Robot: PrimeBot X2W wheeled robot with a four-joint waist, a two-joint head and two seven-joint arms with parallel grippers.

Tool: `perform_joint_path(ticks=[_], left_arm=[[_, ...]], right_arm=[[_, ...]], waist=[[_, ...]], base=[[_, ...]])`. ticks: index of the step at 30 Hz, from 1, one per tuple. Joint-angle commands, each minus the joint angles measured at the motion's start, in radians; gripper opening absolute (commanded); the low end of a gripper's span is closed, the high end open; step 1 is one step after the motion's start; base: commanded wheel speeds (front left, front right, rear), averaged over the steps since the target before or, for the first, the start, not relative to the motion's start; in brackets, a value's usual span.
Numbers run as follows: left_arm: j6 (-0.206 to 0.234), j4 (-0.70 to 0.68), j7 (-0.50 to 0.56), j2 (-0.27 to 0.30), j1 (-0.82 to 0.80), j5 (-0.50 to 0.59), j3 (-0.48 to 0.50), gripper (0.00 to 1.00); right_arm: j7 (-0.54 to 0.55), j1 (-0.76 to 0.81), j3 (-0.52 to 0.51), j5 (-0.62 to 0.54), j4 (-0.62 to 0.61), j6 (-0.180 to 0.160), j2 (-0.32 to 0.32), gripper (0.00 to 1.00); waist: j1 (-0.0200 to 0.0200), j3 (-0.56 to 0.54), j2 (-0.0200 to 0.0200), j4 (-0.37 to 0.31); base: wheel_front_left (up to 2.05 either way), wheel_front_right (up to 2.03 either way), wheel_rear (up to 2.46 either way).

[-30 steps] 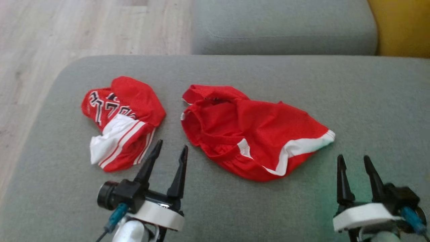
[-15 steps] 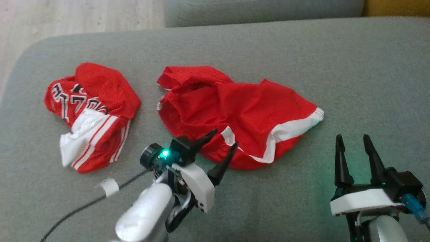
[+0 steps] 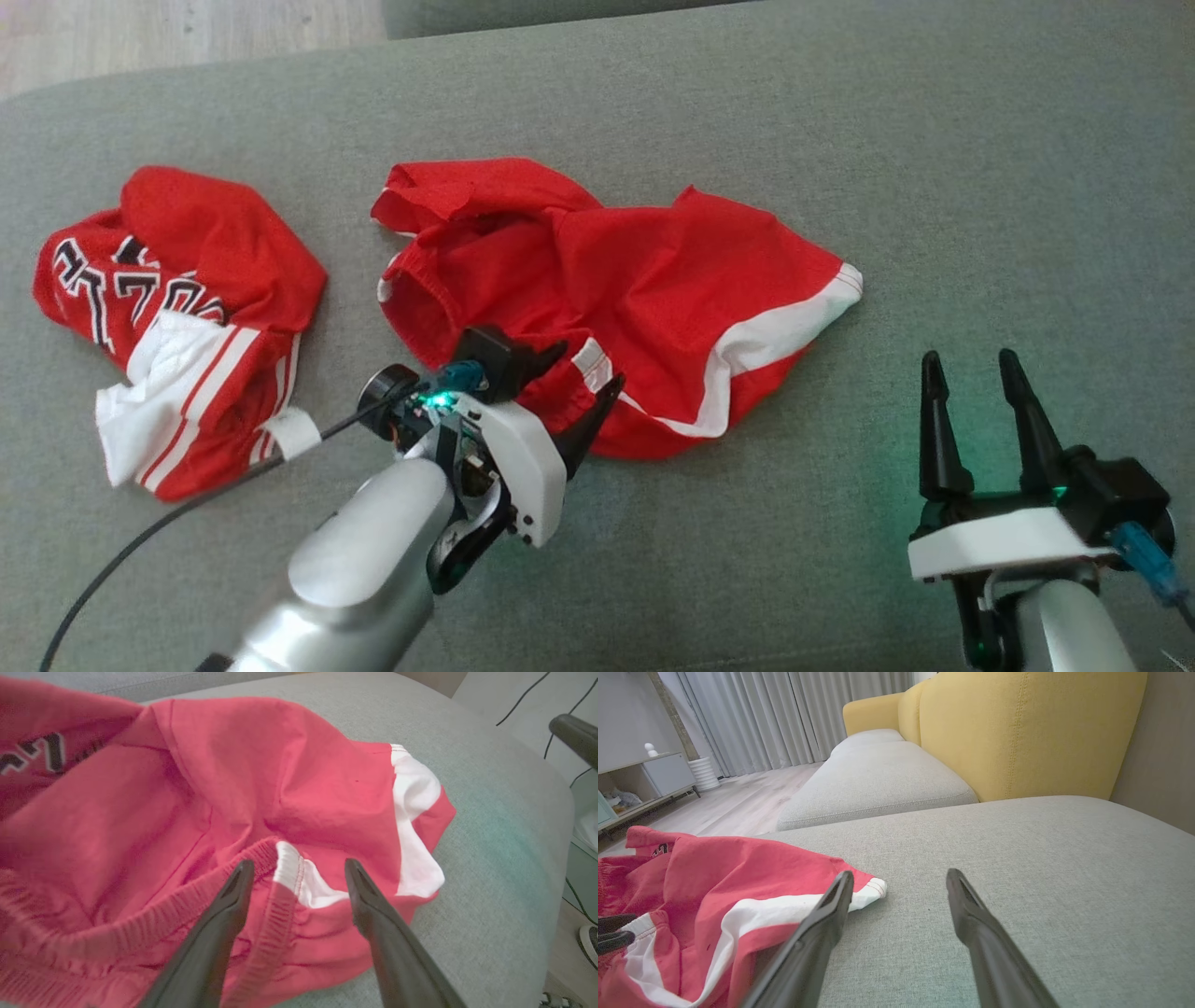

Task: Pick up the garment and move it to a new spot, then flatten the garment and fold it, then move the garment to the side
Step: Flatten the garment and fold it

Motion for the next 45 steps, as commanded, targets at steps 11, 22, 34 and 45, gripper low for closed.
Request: perform_joint_path(ticks=[11, 22, 34, 45], left_arm=[[0.002, 0.012, 0.018, 0.032, -0.094, -0.059, -0.033, 1.00], [0.002, 0.025, -0.012, 0.032, -0.112, -0.084, -0.049, 0.00], [0.061, -0.060, -0.198, 0.033, -0.043, -0.054, -0.030, 0.00], [0.114, -0.177, -0.289, 0.038, 0.057, -0.030, -0.049, 0.00]], right_arm=[[-0.011, -0.032, 0.036, 0.012, -0.042, 0.008, -0.004, 1.00], [-0.011, -0.029, 0.029, -0.002, -0.038, 0.008, -0.004, 1.00], [0.026, -0.056, -0.012, -0.090, 0.058, 0.008, -0.004, 1.00], [0.203, -0.213, -0.182, -0.235, 0.273, 0.008, -0.004, 1.00]], waist=[[-0.0001, 0.014, 0.0000, -0.018], [-0.0001, 0.010, 0.0000, -0.006], [-0.0001, -0.065, 0.0000, 0.138], [-0.0001, -0.080, 0.0000, 0.229]], base=[[0.00, 0.00, 0.00], [0.00, 0.00, 0.00], [0.00, 0.00, 0.00], [0.00, 0.00, 0.00]])
